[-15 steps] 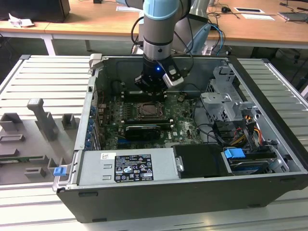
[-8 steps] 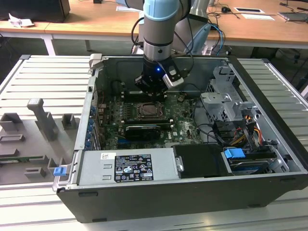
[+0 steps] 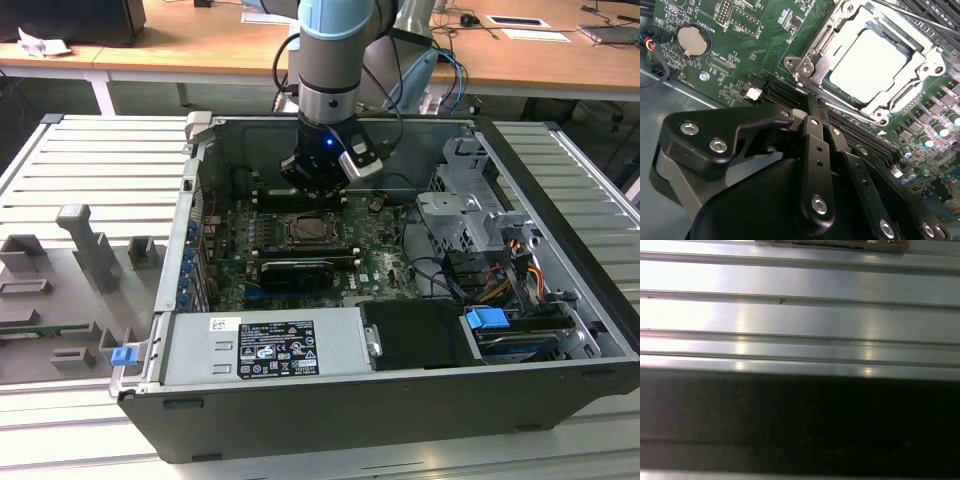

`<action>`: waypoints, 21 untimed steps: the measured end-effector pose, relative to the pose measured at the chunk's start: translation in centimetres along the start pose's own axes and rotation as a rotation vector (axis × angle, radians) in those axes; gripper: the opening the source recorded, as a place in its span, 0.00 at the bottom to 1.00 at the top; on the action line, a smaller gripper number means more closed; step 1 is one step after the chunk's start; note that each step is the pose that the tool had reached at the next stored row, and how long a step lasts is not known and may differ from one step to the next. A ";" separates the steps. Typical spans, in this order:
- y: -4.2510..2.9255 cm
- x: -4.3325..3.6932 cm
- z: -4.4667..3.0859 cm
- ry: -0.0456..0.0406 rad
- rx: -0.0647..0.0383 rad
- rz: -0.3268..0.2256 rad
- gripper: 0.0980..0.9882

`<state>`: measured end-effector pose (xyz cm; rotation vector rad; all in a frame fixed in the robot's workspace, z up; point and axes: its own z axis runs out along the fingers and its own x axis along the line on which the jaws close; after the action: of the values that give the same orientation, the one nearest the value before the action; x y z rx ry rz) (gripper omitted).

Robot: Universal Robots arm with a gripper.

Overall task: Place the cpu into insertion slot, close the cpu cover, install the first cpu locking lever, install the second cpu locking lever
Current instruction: 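Install the first cpu locking lever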

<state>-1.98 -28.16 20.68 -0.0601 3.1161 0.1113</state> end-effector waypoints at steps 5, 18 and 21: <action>-0.04 0.02 0.34 0.0007 0.007 0.000 0.01; 0.06 -0.02 -0.59 0.0004 0.011 0.000 0.01; 0.11 -0.04 -1.24 0.0003 0.011 0.000 0.01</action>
<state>-1.97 -28.14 21.92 -0.0600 3.1168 0.0943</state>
